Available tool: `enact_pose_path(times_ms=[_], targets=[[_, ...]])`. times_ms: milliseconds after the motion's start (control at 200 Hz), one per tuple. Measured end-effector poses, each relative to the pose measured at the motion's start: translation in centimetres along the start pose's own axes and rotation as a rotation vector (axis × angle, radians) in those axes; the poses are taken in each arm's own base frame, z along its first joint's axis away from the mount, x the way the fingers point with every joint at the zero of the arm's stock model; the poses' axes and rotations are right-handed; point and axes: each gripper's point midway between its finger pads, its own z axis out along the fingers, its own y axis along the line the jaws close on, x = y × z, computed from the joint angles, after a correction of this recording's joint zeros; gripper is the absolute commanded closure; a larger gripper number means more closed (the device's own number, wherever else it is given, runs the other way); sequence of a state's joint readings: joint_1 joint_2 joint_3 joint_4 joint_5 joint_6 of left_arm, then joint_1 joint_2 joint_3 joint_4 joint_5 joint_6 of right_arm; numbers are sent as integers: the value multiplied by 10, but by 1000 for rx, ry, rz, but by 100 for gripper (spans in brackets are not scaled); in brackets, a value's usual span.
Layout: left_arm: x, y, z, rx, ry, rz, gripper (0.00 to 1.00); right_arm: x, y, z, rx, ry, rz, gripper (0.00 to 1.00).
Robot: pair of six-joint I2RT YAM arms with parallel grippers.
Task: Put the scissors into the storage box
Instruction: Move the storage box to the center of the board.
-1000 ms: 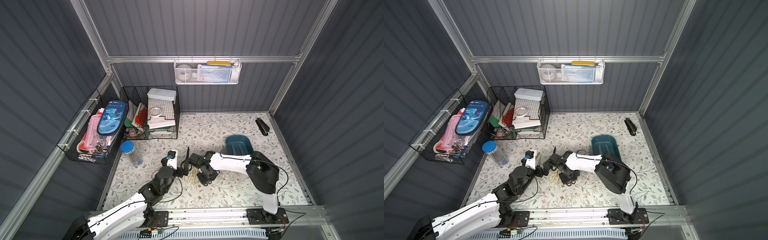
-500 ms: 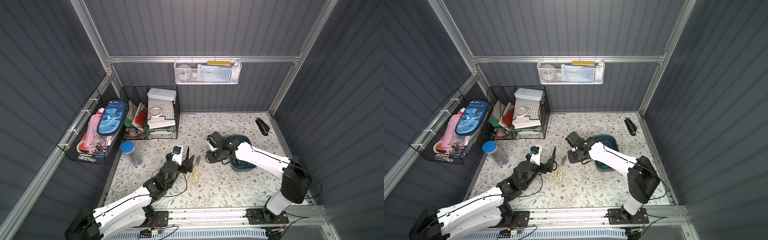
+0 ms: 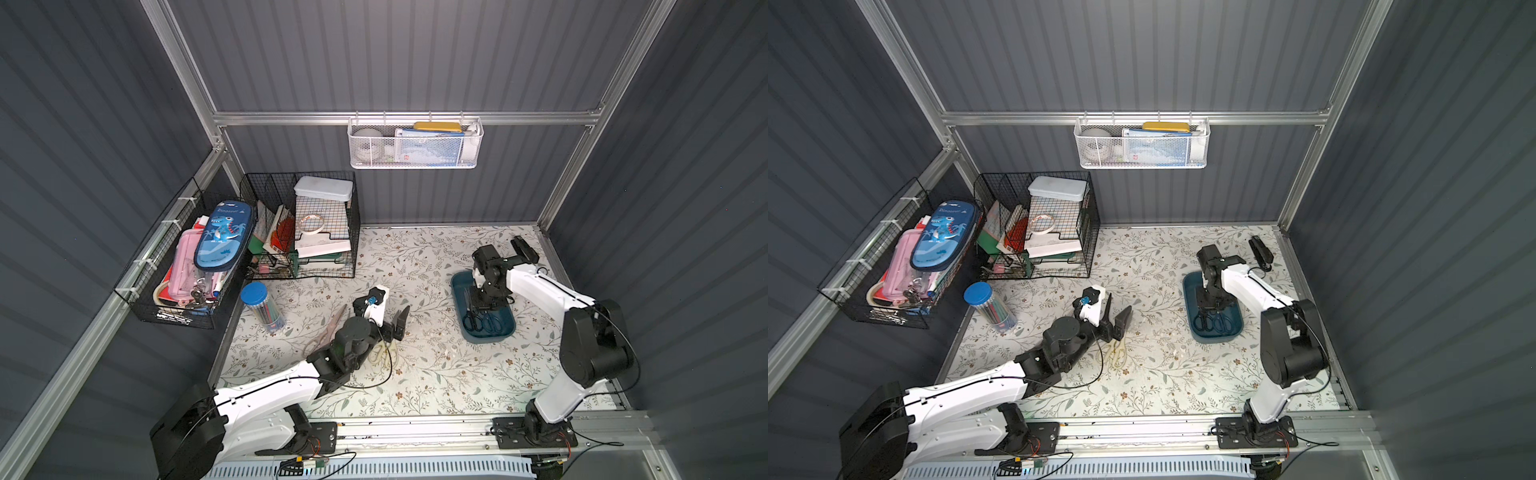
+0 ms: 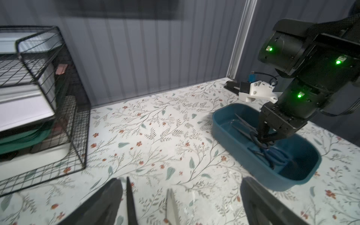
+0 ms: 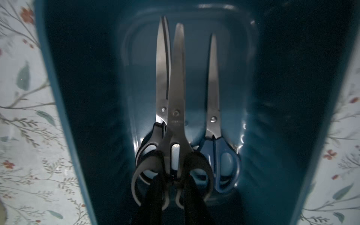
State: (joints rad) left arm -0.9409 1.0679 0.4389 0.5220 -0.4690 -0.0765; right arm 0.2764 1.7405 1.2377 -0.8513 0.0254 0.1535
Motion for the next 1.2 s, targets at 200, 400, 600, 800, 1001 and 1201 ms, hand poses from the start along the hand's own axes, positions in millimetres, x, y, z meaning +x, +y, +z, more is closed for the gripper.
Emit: enact_pose_path(times_ms=[200, 400, 600, 800, 1001, 1201], targets=[[-4, 21, -33, -46, -39, -15, 1, 8, 16, 6, -7, 30, -69, 100], [10, 26, -55, -16, -89, -36, 1, 18, 48, 19, 1, 66, -170, 100], [24, 25, -54, -6, -53, -21, 1, 32, 85, 29, 6, 97, -238, 100], [32, 22, -50, 4, -23, -9, 1, 36, 126, 22, -24, 72, -257, 100], [35, 21, -49, 6, -15, -7, 1, 42, 170, 16, -75, 63, -314, 100], [34, 21, -49, 6, -16, -7, 1, 32, 162, 10, -33, 42, -271, 100]])
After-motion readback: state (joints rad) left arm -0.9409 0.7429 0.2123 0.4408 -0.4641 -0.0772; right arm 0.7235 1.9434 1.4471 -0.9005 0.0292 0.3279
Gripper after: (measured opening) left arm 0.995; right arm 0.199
